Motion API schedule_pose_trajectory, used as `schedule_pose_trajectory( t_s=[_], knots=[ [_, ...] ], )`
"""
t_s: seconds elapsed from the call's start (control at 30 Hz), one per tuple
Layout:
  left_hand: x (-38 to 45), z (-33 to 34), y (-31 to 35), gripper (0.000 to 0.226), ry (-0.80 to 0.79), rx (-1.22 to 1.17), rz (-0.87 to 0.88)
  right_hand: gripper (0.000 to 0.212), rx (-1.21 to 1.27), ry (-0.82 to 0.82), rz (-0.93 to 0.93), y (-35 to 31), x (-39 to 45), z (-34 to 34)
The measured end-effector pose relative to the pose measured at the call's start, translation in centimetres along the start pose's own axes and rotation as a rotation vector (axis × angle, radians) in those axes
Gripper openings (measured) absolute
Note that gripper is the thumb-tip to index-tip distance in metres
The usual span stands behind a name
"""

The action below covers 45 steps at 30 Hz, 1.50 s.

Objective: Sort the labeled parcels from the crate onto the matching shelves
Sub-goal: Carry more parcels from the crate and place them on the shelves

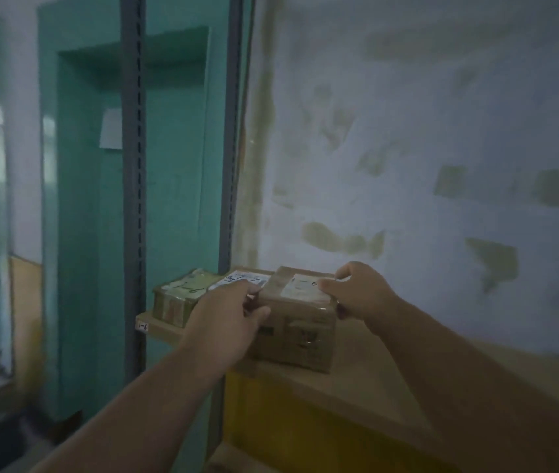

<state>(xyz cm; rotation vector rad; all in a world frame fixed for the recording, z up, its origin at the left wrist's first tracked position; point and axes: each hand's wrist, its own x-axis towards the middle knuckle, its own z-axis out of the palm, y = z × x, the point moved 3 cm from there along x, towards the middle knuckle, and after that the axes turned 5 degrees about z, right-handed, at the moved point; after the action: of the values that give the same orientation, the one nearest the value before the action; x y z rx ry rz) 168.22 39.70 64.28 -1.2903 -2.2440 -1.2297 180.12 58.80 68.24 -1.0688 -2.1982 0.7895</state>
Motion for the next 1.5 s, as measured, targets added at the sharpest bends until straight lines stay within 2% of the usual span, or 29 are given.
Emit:
schedule_pose_trajectory(
  t_s=[0.13,0.27,0.37,0.5,0.7,0.83,1.03,1.27,1.5],
  knots=[
    [-0.6,-0.1,0.8,0.029,0.071,0.031,-0.010,0.052,-0.205,0.100,-0.140,-1.4,-0.9,-1.1],
    [-2.2,-1.1,0.3,0.038,0.116,-0.016,0.012,0.048,-0.194,0.171,-0.364,-4.9,-3.5,-1.0],
    [-3.7,-3.1,-1.8,0.036,0.109,-0.040,0.023,0.043,-0.159,0.175,-0.531,-8.8,-7.0,0.8],
    [-6.2,-8.0,-7.5,0.030,0.129,0.023,-0.022,0.046,-0.079,0.125,-0.709,-14.8,-11.8,6.2],
    [-10.8,-19.1,-20.5,0.034,0.194,0.199,-0.140,0.043,0.086,0.086,-0.907,-25.8,-17.2,18.4],
    [-12.9,-26.2,-28.8,0.031,0.259,0.259,-0.263,0.042,0.185,0.033,-0.972,-32.6,-19.9,26.9],
    [-12.6,-32.3,-38.5,0.028,0.237,0.317,-0.364,0.044,0.182,-0.079,-1.015,-39.8,-19.6,37.1],
    [-7.9,-34.0,-51.5,0.028,0.285,0.355,-0.491,0.047,0.222,-0.182,-1.056,-45.8,-13.8,49.0],
    [-3.7,-39.7,-65.0,0.031,0.329,0.462,-0.631,0.045,0.256,-0.311,-1.024,-54.0,-7.4,62.5]
  ],
)
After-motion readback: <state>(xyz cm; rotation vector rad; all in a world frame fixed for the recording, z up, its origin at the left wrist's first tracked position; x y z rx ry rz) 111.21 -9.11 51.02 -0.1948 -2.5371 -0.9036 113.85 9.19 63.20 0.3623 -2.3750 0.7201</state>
